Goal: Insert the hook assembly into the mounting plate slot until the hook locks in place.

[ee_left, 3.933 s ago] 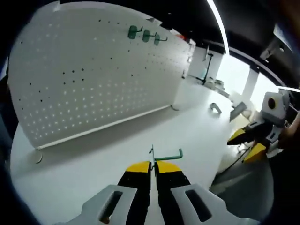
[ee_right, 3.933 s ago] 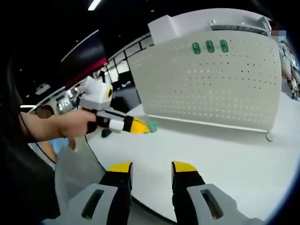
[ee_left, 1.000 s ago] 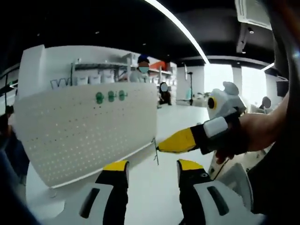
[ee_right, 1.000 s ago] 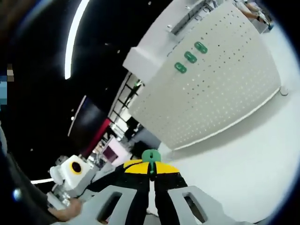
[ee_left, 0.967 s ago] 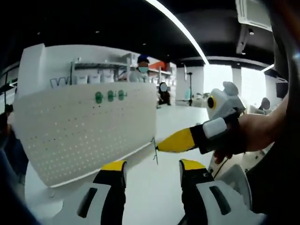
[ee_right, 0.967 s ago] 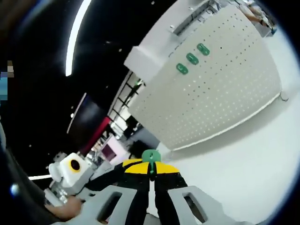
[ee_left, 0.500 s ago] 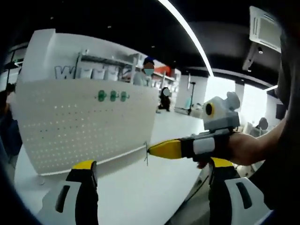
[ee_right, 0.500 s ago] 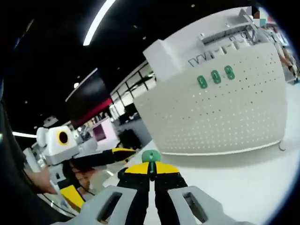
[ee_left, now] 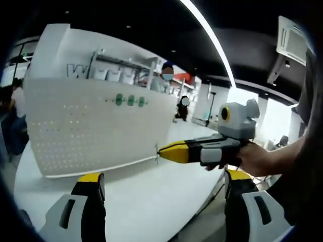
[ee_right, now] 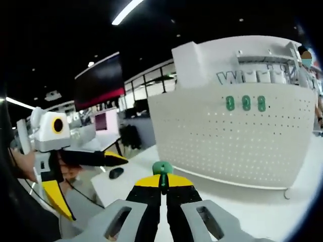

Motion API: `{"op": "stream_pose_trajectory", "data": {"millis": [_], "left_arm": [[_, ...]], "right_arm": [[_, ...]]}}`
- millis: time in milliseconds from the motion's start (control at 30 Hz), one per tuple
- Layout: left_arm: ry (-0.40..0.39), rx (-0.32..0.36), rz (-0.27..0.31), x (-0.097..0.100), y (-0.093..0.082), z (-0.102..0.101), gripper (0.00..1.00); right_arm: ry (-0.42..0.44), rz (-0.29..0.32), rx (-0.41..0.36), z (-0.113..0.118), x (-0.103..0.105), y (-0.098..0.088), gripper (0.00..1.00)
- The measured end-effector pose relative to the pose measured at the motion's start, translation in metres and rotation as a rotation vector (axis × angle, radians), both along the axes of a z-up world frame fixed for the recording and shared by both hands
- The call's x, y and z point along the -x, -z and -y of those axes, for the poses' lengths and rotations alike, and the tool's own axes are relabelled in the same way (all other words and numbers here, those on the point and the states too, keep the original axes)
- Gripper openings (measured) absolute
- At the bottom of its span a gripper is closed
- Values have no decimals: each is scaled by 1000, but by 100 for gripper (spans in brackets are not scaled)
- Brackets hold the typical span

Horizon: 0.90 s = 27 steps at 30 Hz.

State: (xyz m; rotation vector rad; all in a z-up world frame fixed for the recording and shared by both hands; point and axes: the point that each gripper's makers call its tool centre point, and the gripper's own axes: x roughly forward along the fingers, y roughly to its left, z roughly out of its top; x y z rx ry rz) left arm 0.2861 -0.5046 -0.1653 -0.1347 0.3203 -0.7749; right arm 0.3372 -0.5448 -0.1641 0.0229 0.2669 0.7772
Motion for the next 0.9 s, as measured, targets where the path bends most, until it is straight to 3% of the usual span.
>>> {"op": "stream_pose_trajectory", "data": {"millis": [233,567,900], "left_arm": [[-29,12,0,-2,-11,-11,100],[-65,27,-3,-8,-29,-28,100],[-65,27,-11,-6,-27,-47,100]], "right_arm": [[-2,5,11,-5,-8,-1,0],[43,32,21,-4,-37,-14,0],[161,74,30,17,-78,-21,0]]}}
